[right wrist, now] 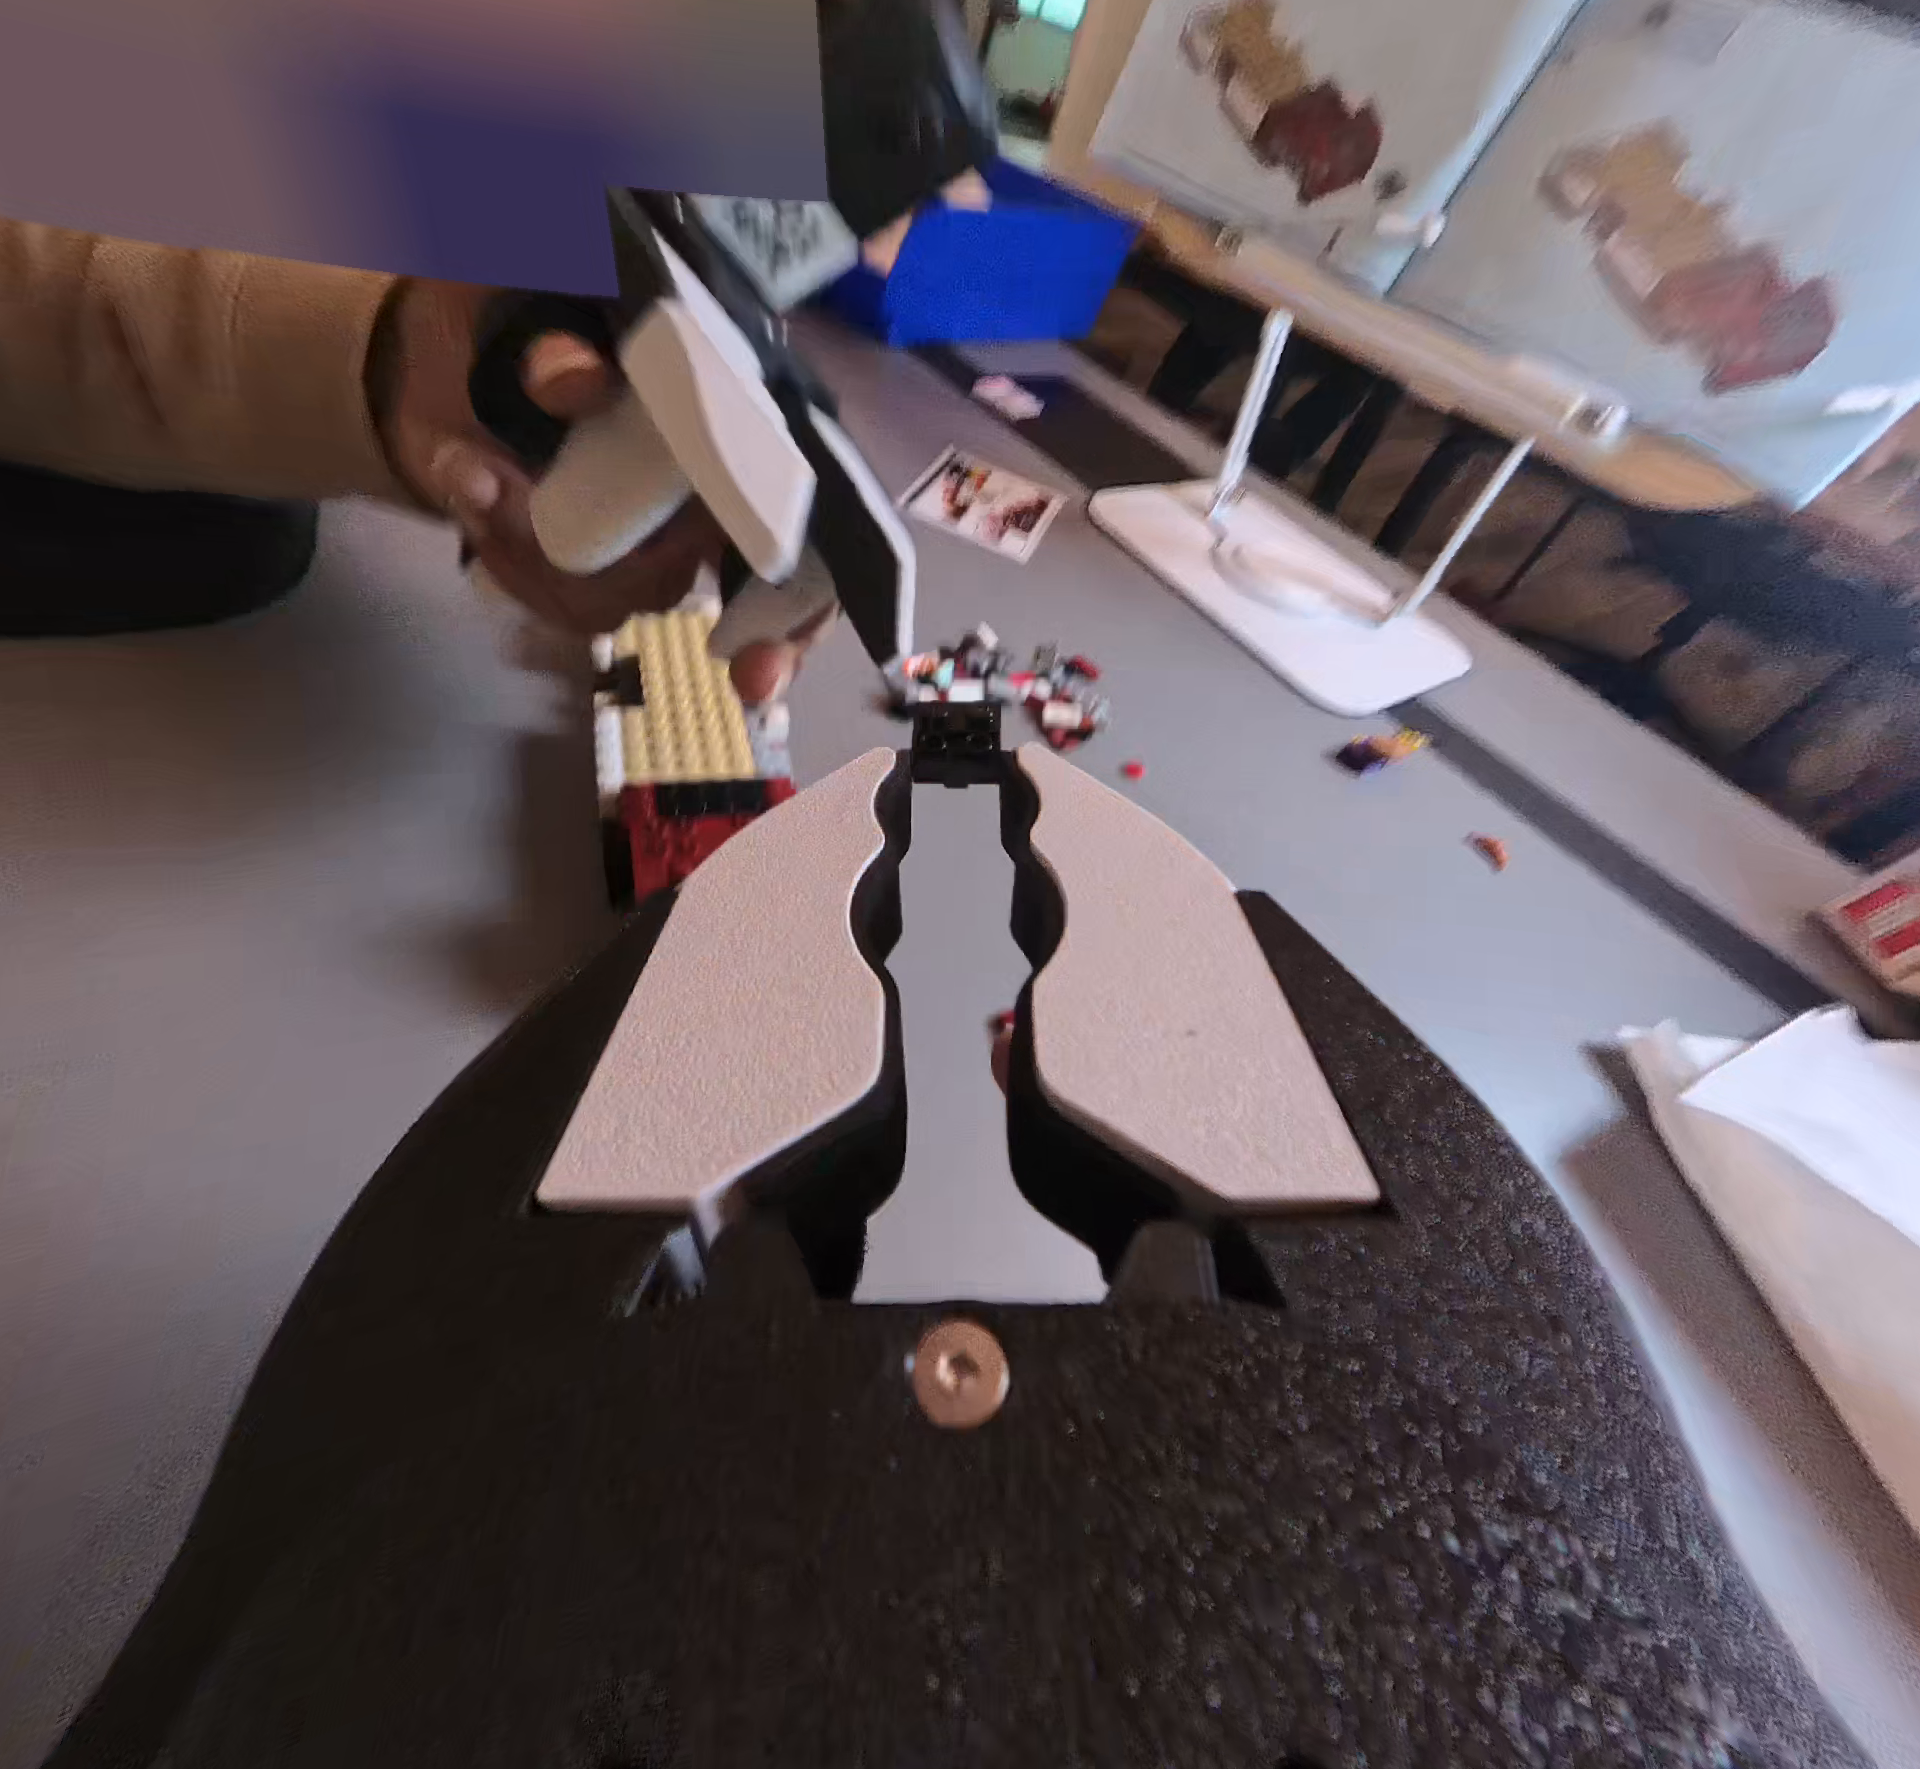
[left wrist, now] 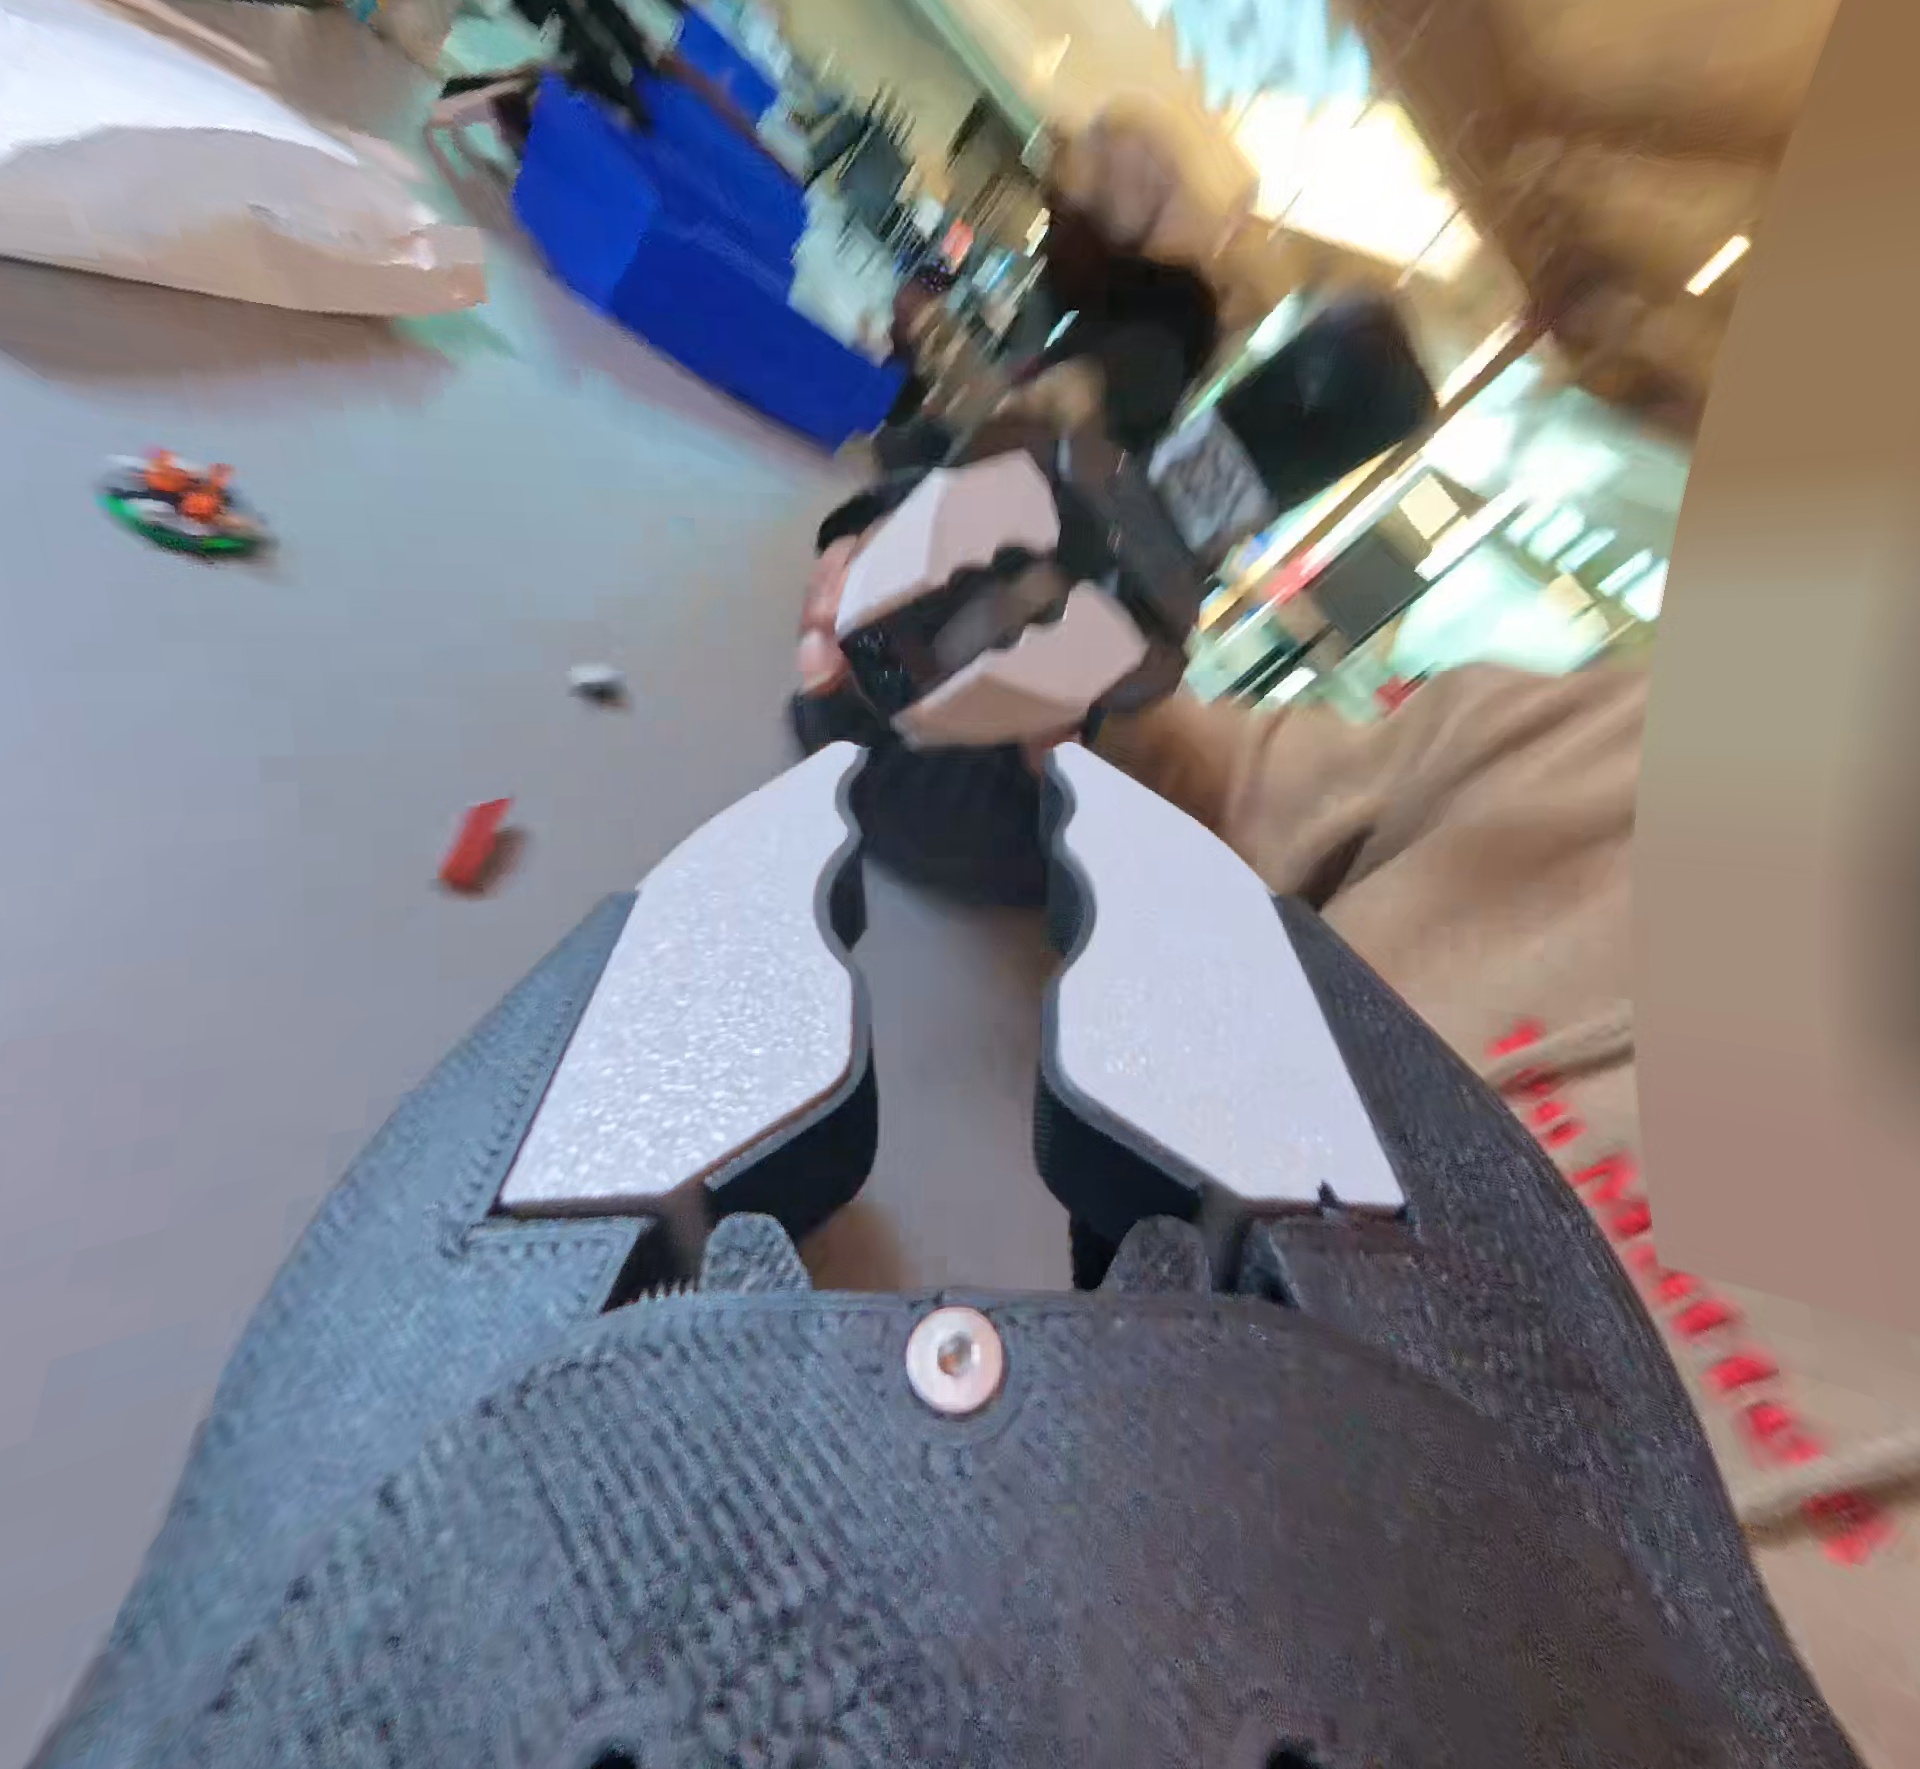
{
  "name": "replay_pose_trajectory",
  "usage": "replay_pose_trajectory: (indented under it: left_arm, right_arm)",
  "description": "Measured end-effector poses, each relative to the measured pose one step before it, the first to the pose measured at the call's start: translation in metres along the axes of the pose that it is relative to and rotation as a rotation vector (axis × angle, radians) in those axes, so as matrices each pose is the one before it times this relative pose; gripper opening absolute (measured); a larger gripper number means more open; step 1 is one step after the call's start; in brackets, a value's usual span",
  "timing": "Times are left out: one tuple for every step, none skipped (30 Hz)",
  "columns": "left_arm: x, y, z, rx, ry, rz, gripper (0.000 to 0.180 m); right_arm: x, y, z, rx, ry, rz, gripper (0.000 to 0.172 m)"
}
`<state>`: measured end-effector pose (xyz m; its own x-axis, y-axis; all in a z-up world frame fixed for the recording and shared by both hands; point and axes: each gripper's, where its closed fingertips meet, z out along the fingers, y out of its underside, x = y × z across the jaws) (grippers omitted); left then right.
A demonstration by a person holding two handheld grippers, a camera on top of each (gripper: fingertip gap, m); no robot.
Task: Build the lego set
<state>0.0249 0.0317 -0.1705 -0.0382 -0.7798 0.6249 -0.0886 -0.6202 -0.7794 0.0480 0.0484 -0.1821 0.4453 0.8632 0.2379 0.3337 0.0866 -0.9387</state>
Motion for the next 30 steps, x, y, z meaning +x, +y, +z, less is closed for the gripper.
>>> replay_pose_trajectory:
  left_arm:
    - [-0.00999,0.01041,-0.00489,-0.1139,-0.1069,0.1432,0.04]
    - [-0.00998,0.01201,-0.00341,-0.1061,-0.1089,0.1389,0.047]
    - [-0.0066,0.01379,-0.00005,-0.1044,-0.0868,0.1222,0.053]
    - [-0.00189,0.01439,0.00358,-0.1028,-0.0533,0.0999,0.06]
    - [0.00281,0.01224,0.00639,-0.0875,-0.0194,0.08,0.067]
    - [0.0039,0.0073,0.00718,-0.0587,-0.0079,0.0601,0.071]
    - [0.00219,0.00458,0.00683,-0.045,-0.011,0.0465,0.074]
    - [0.00163,0.00455,0.00603,-0.0472,-0.0055,0.0363,0.077]
    - [0.00369,0.00503,0.00515,-0.0487,0.0133,0.0282,0.078]
    - [0.00135,0.0042,0.00434,-0.0386,0.0023,0.0216,0.079]
    - [-0.00049,0.0043,0.00376,-0.0336,-0.006,0.0179,0.077]
    - [0.00022,0.00407,0.00322,-0.0274,0.0029,0.0102,0.074]
    - [-0.00041,0.00202,0.00231,-0.0098,0.0023,0.0011,0.067]
    - [-0.00028,0.00005,0.00127,0.0047,0.0049,-0.0004,0.061]
    - [-0.00094,-0.00053,0.0002,0.0059,-0.0018,0.0044,0.061]
    - [-0.00195,-0.0006,0.00042,0.0059,-0.0088,0.0015,0.061]
    - [-0.00176,-0.00128,0.00031,0.0119,-0.0076,-0.0008,0.061]
    - [-0.00221,-0.00204,-0.00009,0.016,-0.0086,-0.0066,0.061]
    - [-0.00231,-0.00341,-0.00099,0.0239,-0.0082,-0.0104,0.06]
    - [-0.0017,-0.00494,-0.00187,0.0314,-0.003,-0.0116,0.061]
    - [-0.00005,-0.00523,-0.00224,0.0303,0.0075,-0.0137,0.06]
    - [0.00057,-0.00407,-0.00178,0.0219,0.011,-0.0147,0.06]
    - [-0.00002,-0.00288,-0.0012,0.0154,0.002,-0.0015,0.06]
    - [-0.00081,-0.00162,-0.00072,0.0111,-0.0055,0.002,0.06]
    - [0.00108,-0.00057,-0.0001,0.0079,0.0103,-0.0025,0.06]
    - [0.00063,-0.00024,0.00016,0.0054,0.0105,-0.0109,0.06]
    - [0.00032,-0.0001,0.00015,0.0046,0.0089,-0.0078,0.06]
    - [0.00023,-0.00025,0.00014,0.0046,0.0093,-0.0059,0.06]
    - [0.0002,-0.00051,0.00002,0.0061,0.0101,-0.0056,0.06]
    - [0.00016,-0.00106,-0.00014,0.0087,0.0124,-0.0082,0.06]
  right_arm:
    - [0.00132,0.01675,-0.00205,-0.0769,-0.0598,0.0431,0.016]
    - [-0.00005,0.01664,-0.00152,-0.066,-0.0611,0.0471,0.016]
    - [-0.00159,0.01342,-0.00025,-0.0426,-0.0566,0.0458,0.016]
    - [-0.00318,0.00945,0.00126,-0.0226,-0.0525,0.0406,0.016]
    - [-0.00439,0.00607,0.00277,-0.0147,-0.0471,0.0269,0.016]
    - [-0.00355,0.00344,0.00381,-0.0117,-0.0295,0.0073,0.016]
    - [-0.00268,0.00273,0.0043,-0.018,-0.0175,-0.0097,0.016]
    - [-0.00141,0.00173,0.00412,-0.0203,-0.0073,-0.0179,0.016]
    - [-0.00031,-0.0003,0.00345,-0.0087,-0.0002,-0.0186,0.016]
    - [-0.00086,-0.00089,0.00293,-0.0033,-0.0062,-0.0116,0.016]
    - [-0.00084,-0.00017,0.00269,-0.0064,-0.0085,-0.0076,0.016]
    - [0.0,-0.00029,0.00235,-0.004,-0.0012,-0.0084,0.016]
    - [-0.0001,-0.0003,0.00211,-0.0024,-0.0011,-0.0068,0.016]
    - [-0.00057,-0.00039,0.00164,-0.0006,-0.0042,-0.0041,0.016]
    - [-0.0005,-0.00051,0.00118,0.0015,-0.0033,-0.0019,0.016]
    - [0.00013,-0.00043,0.00056,0.0022,0.0012,0.0007,0.016]
    - [0.0005,-0.00065,-0.00015,0.0044,0.003,0.0023,0.016]
    - [0.00064,-0.00103,-0.00073,0.0089,0.0023,0.0027,0.016]
    - [0.00094,-0.00195,-0.00116,0.014,0.0029,0.0038,0.016]
    - [0.00116,-0.00227,-0.00117,0.0158,0.0019,0.0064,0.016]
    - [0.00109,-0.00173,-0.00094,0.0103,-0.0013,0.0072,0.016]
    - [0.0009,-0.00128,-0.00042,0.0046,-0.0008,0.005,0.016]
    - [0.00074,-0.0007,-0.00006,0.0,-0.0002,0.001,0.016]
    - [0.00006,-0.0012,-0.00001,0.0028,-0.0029,0.0012,0.016]
    - [-0.00059,-0.00166,0.00017,0.0053,-0.0075,0.0059,0.016]
    - [-0.00031,-0.00124,0.00033,0.0019,-0.0062,0.0078,0.016]
    - [0.00019,-0.00087,0.00035,-0.0011,-0.0038,0.0059,0.016]
    - [0.00015,-0.00074,0.00045,-0.0032,-0.0043,0.0046,0.016]
    - [-0.00027,-0.00035,0.00054,-0.0083,-0.0075,0.0059,0.016]
    - [-0.00048,-0.00021,0.00056,-0.0109,-0.0113,0.0082,0.016]
